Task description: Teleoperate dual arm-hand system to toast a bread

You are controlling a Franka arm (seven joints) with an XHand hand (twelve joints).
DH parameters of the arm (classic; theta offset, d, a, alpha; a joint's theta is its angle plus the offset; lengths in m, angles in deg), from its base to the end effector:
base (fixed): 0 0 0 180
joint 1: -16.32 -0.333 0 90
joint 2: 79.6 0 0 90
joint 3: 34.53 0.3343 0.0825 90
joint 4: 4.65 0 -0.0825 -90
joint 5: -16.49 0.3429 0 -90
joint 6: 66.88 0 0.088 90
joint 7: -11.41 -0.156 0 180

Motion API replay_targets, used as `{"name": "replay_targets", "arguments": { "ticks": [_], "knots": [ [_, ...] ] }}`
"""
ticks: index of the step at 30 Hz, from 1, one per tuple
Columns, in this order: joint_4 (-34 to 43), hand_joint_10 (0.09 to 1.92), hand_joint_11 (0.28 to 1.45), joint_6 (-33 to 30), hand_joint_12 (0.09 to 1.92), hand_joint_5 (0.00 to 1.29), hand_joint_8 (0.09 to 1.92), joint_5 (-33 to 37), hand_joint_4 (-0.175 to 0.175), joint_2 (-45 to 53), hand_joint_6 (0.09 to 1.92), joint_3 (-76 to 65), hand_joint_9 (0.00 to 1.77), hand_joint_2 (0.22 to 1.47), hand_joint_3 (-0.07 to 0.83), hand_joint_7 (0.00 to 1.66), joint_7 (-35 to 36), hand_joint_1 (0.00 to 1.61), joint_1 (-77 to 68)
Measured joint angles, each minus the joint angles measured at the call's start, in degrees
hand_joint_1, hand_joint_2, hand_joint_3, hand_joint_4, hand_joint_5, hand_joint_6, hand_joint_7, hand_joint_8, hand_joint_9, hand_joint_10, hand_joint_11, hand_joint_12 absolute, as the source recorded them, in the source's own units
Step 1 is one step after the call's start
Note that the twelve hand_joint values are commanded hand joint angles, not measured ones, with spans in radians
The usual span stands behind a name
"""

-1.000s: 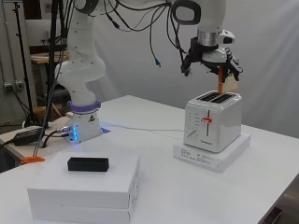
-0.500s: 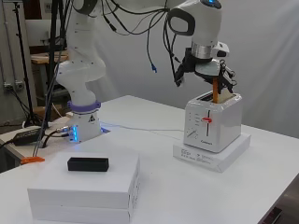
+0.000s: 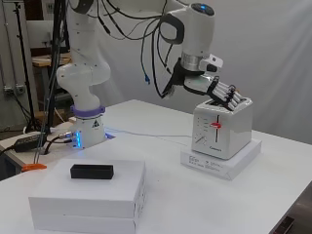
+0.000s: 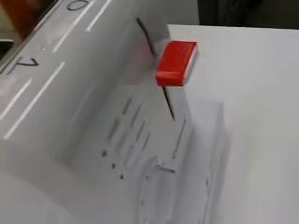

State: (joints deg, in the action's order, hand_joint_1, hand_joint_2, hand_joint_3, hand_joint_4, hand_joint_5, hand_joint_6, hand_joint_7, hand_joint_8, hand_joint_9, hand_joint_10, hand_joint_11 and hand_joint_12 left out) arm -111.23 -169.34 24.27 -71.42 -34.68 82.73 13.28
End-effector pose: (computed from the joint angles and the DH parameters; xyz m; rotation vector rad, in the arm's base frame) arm 0.5268 0.0447 0.4134 -2.3593 -1.7050 0.1535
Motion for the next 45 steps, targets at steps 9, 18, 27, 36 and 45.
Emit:
{"name": "replay_targets", "arguments": {
  "ticks": [9,18,27,36,45],
  "knots": [
    [1.6,0.09,0.44,-1.87,0.09,0.26,0.09,1.4,-0.098,8.46,0.09,-2.14,0.44,1.09,-0.005,0.33,-1.9,0.01,1.12],
    [4.44,0.09,0.56,-0.53,0.09,0.39,0.09,2.66,-0.023,14.17,0.09,-2.49,0.63,1.14,0.002,0.42,1.28,0.05,1.94],
    [8.8,0.09,0.53,1.59,0.09,0.41,0.09,4.6,-0.009,23.6,0.09,-3.18,0.6,1.25,0.017,0.42,-3.59,0.41,3.1],
    [9.12,0.09,0.4,1.29,0.09,0.34,0.09,4.74,-0.001,25.51,0.09,-3.59,0.39,1.11,-0.008,0.29,-6.11,0.01,3.7],
    [12.74,0.09,0.39,1.9,0.09,0.45,0.09,-2.86,0.016,7.4,0.09,-1.27,0.34,1.07,-0.006,0.27,-6.43,0.0,3.18]
  ]
}}
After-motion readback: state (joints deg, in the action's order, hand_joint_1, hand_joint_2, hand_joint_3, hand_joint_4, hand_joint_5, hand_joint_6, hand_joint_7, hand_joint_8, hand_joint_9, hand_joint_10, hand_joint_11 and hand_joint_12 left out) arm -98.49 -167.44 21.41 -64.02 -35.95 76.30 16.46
